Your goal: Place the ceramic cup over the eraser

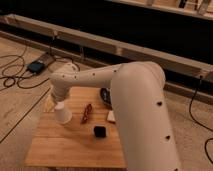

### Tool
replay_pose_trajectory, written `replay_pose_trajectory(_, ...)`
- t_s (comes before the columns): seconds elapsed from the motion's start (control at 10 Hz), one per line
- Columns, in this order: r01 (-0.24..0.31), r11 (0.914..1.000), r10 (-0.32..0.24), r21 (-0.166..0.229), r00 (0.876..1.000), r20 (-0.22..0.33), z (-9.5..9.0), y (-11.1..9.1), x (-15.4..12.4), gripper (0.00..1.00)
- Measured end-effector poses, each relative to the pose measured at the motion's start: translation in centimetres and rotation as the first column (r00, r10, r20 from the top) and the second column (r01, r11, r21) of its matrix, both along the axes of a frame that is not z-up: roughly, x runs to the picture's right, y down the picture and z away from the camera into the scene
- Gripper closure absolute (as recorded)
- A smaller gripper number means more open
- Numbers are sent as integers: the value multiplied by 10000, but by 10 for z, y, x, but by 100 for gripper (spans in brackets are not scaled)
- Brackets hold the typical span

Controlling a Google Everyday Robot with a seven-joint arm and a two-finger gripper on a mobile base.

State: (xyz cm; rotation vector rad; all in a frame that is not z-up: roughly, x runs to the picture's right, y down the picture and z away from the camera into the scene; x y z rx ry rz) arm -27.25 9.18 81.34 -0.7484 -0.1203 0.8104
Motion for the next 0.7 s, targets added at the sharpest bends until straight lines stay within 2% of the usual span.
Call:
replay_pose_trajectory(0.4,834,9957,-845,-407,9961,-254,-3,9,-3,20)
replay_pose_trajectory(0.7,1113,9923,-1144,-540,9918,-576,2,10,6,20)
